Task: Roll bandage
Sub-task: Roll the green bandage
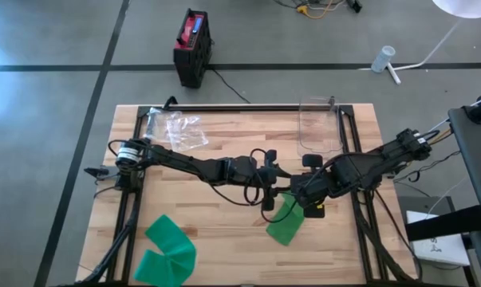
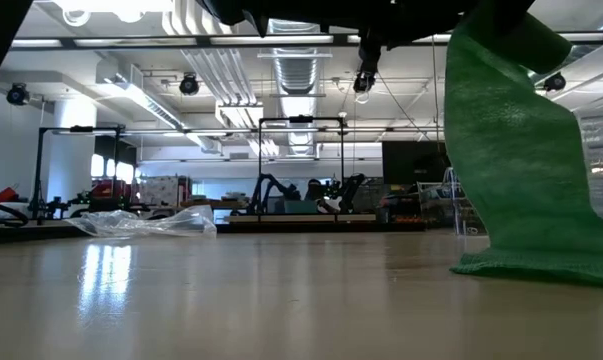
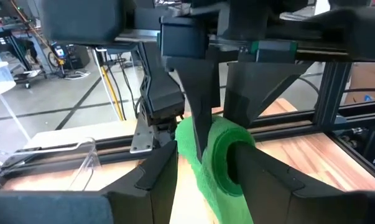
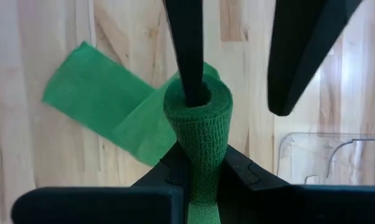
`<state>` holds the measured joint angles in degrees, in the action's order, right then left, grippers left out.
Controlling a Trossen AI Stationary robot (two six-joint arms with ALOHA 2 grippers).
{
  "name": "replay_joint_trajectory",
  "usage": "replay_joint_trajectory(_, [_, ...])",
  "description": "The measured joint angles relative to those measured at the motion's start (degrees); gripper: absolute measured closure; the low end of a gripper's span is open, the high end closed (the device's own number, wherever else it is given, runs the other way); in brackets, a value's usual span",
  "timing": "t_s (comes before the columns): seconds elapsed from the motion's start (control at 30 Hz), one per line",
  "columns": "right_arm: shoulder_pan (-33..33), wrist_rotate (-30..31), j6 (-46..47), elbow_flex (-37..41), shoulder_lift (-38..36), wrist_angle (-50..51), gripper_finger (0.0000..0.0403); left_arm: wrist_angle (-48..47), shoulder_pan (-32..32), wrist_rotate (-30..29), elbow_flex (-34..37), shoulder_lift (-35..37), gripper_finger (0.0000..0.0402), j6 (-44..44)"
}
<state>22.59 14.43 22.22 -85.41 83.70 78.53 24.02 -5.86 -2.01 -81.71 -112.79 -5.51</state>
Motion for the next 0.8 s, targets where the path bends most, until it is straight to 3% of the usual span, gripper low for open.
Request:
replay_joint_trajectory(0.47, [0.0, 0.2, -1.2, -2.3, 0.0, -0.6, 0.0363, -0.6, 0.0, 0.3, 0.0, 0.1, 0.0253, 0.3])
replay_joint_trajectory(0.8, [-0.6, 0.2, -3.4, -2.4, 2.4, -1.9, 0.0362, -2.6, 0.1, 3.3, 0.0, 0.1, 0.036, 4.3])
